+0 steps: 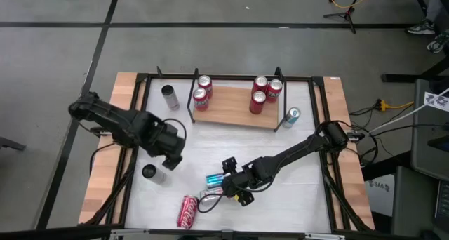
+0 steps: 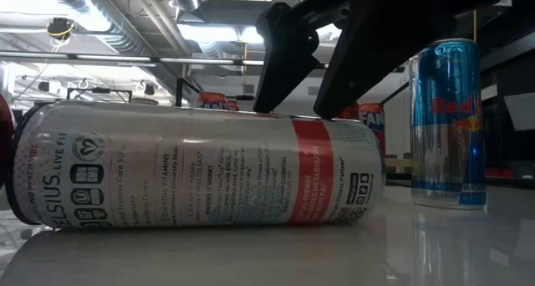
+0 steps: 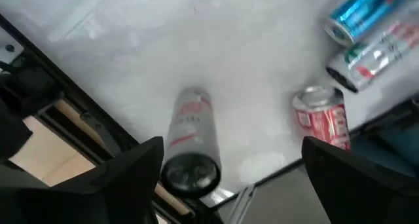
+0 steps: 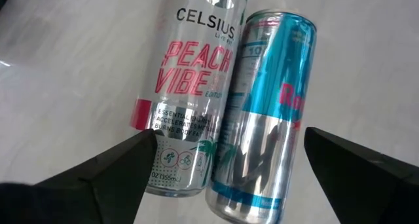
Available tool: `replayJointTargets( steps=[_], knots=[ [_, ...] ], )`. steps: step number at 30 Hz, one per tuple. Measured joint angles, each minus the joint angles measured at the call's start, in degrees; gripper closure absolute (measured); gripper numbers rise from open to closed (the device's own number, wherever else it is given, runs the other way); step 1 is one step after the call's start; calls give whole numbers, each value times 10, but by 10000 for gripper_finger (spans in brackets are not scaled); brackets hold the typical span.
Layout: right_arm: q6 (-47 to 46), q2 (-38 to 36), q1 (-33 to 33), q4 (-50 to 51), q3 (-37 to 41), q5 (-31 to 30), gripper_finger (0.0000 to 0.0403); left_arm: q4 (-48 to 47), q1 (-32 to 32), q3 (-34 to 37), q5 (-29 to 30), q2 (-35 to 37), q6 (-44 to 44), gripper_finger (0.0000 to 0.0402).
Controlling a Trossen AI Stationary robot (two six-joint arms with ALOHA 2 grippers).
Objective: Place canned beverage on shelf
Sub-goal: Put the middle white-pink soda can on the shelf
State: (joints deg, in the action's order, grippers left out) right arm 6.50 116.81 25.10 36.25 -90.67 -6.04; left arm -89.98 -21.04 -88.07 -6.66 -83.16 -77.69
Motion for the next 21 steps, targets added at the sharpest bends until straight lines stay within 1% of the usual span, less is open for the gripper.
replayJointTargets(
  steps=[6,10,12,14,17,21],
  knots=[
    [1,0,0,29,-21,-22,20,3,-91,0,-19,0,-64,48],
    [1,0,0,39,-38,-43,20,10,-155,0,-17,-1,-156,48],
    [1,0,0,41,-44,-44,20,10,-189,0,-8,-1,-211,48],
    [1,0,0,43,-44,-44,20,14,-220,6,13,-1,-272,48],
    [1,0,0,45,-44,-44,20,14,-258,21,62,-1,-372,48],
    [1,0,0,44,-44,-41,20,18,-292,49,117,-1,-508,48]
  ],
)
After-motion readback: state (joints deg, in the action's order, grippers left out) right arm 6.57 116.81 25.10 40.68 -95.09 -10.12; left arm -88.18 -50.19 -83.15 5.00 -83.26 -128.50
